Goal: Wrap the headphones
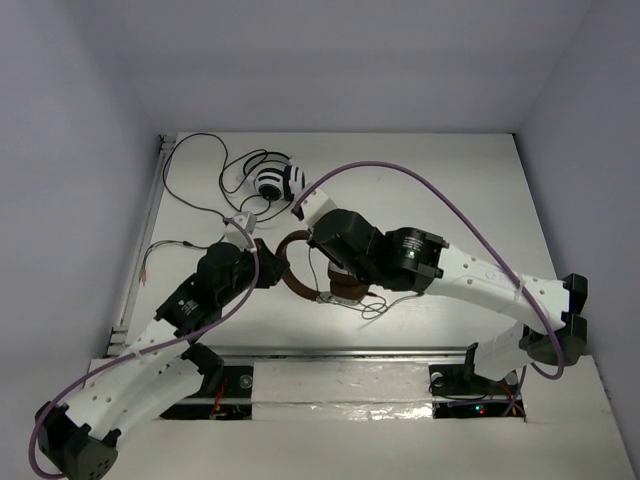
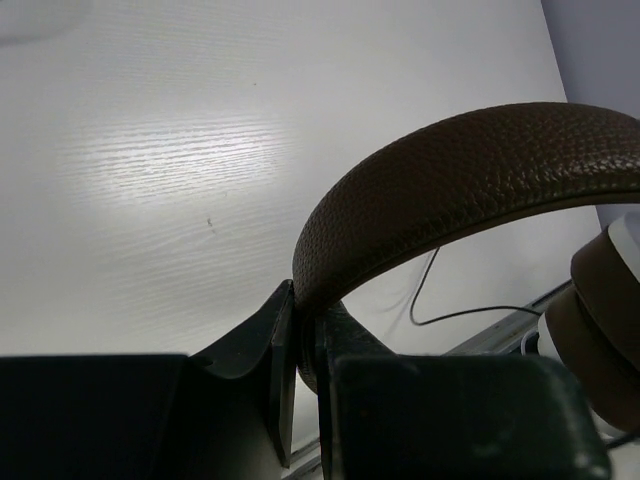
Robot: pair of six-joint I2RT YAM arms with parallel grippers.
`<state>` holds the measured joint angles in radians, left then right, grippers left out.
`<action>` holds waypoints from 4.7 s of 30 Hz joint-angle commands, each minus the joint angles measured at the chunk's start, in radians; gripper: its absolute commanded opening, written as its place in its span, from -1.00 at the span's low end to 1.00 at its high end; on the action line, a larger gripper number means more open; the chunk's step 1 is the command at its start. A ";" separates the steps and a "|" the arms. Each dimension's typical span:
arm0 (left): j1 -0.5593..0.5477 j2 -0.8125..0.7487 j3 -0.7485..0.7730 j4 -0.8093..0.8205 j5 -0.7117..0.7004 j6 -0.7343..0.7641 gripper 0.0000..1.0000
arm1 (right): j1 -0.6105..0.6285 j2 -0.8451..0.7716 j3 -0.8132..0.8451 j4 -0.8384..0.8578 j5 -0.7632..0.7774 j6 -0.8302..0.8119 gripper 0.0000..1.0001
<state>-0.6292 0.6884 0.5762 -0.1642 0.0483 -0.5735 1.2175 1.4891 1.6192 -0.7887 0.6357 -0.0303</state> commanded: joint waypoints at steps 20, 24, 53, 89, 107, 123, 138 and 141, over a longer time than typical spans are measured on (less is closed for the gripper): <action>-0.012 -0.092 0.097 0.057 0.168 0.003 -1.00 | -0.177 -0.283 -0.384 0.348 -0.069 0.159 -0.62; -0.012 -0.096 0.137 0.074 0.119 -0.020 -1.00 | -0.231 -0.374 -0.543 0.587 -0.209 0.223 -0.63; -0.012 0.066 0.514 -0.097 -0.007 -0.037 -1.00 | -0.446 -0.380 -1.079 1.240 -0.680 0.487 -0.04; -0.012 0.214 0.401 0.147 -0.674 -0.121 -1.00 | -0.145 -0.380 -1.092 0.964 -0.522 0.747 -1.00; -0.162 0.362 0.185 0.016 -0.809 -0.118 -1.00 | -0.095 -0.327 -0.486 0.119 -0.513 0.567 -1.00; -0.313 0.376 0.229 -0.288 -0.665 -0.123 -1.00 | -0.117 -0.153 -0.144 -0.072 -0.044 0.323 -1.00; -0.348 0.261 0.221 -0.236 -0.433 -0.011 -1.00 | -0.263 -0.076 -0.185 0.109 0.105 0.198 -0.70; -0.348 0.223 0.238 -0.236 -0.397 0.007 -1.00 | -0.301 -0.076 -0.205 0.138 0.122 0.201 -0.55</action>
<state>-0.9714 0.9642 0.7544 -0.4171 -0.4076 -0.5972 0.9535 1.4242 1.4231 -0.7521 0.6971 0.1898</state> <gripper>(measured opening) 0.053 0.208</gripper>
